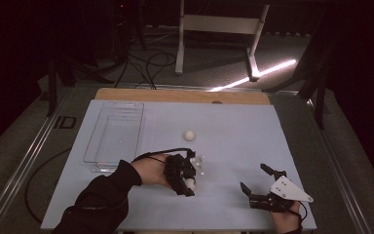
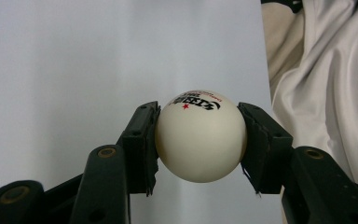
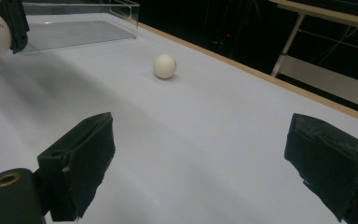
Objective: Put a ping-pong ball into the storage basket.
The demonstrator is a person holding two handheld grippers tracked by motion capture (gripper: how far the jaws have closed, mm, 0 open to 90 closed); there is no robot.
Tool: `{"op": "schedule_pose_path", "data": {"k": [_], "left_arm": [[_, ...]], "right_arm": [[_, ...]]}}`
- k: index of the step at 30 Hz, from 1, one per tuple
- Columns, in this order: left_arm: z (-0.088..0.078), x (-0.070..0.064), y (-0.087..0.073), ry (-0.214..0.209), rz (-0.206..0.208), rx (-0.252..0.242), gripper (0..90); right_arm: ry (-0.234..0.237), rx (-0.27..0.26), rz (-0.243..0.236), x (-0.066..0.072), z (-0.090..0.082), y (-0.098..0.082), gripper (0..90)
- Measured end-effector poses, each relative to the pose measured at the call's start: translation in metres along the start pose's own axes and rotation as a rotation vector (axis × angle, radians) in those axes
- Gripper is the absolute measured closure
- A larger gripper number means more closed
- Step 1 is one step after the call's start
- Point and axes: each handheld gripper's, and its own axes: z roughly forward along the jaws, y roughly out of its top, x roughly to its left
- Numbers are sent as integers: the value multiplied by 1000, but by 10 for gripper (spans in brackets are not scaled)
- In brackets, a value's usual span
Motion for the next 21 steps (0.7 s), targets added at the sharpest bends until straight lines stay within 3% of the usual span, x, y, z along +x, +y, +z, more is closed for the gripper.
{"op": "schedule_pose_path", "data": {"k": [14,21], "left_arm": [[-23,-3,-14,29,-4,-25,521],[-42,-2,-21,76,-1,-32,521]], "right_arm": [[-4,-2,-5,0,-1,1,83],[-6,-1,-7,-1,-1,1,83]]}}
